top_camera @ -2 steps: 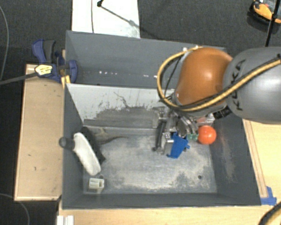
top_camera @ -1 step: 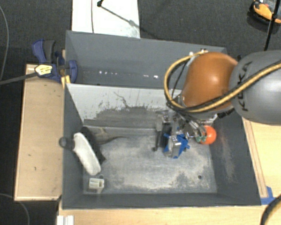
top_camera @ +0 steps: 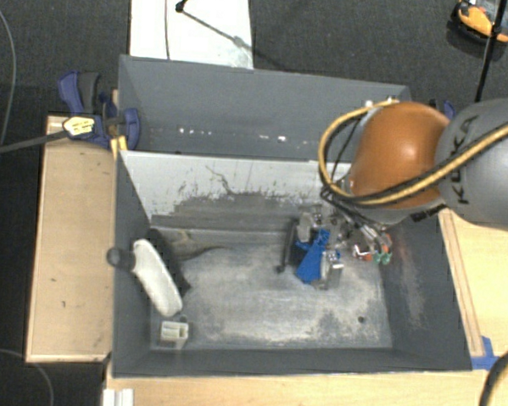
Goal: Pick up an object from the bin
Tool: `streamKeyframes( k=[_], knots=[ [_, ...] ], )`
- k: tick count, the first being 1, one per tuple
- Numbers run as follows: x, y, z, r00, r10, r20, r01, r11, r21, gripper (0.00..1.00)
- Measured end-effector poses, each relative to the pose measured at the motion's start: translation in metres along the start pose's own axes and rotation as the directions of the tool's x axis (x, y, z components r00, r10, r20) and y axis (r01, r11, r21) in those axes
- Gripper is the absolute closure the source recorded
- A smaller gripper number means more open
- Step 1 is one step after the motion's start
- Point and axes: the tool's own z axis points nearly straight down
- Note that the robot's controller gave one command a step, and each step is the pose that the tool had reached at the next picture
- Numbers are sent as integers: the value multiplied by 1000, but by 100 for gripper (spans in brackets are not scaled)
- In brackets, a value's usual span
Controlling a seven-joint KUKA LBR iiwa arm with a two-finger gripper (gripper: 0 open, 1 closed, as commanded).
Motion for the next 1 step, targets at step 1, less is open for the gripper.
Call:
streamKeyframes(
  k=[1],
  knots=[
    [1,-7,2,1000,9,2,-9,1000,0,0]
  ],
)
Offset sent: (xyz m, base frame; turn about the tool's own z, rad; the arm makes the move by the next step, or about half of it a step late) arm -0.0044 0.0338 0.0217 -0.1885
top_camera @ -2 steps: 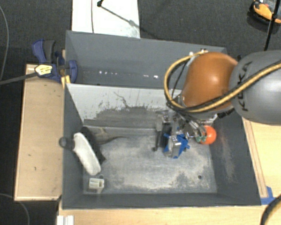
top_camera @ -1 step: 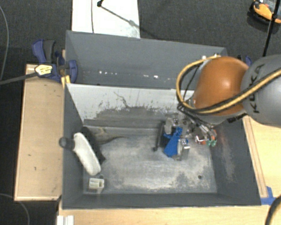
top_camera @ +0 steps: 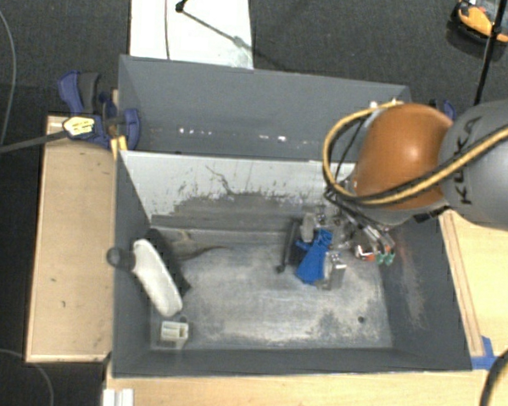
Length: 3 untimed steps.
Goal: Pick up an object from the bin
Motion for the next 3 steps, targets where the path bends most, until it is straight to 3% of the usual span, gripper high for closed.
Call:
streamKeyframes(
  k=[1,2,3],
  knots=[
    [1,10,-3,995,-96,-3,96,995,1,0],
    [-8,-3,0,989,-144,8,144,990,-1,0],
    [-4,-37,13,992,-128,-1,128,992,1,0]
  ],
)
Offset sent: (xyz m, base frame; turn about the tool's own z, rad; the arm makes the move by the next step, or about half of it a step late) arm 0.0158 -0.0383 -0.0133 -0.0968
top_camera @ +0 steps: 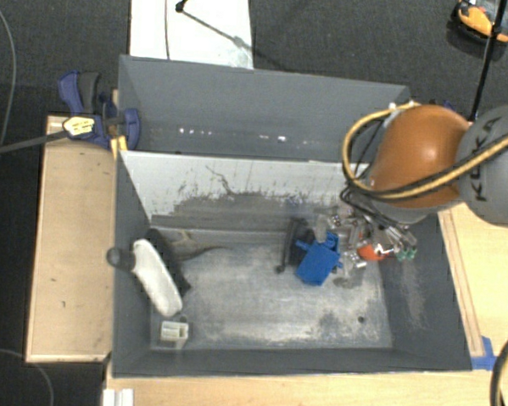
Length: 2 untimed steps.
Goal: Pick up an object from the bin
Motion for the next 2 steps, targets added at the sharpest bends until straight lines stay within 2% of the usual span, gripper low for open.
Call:
streamKeyframes(
  k=[1,2],
  knots=[
    [-1,-9,11,996,-92,4,92,996,1,0],
    [-6,-4,21,989,-148,4,148,989,-1,0]
  ],
)
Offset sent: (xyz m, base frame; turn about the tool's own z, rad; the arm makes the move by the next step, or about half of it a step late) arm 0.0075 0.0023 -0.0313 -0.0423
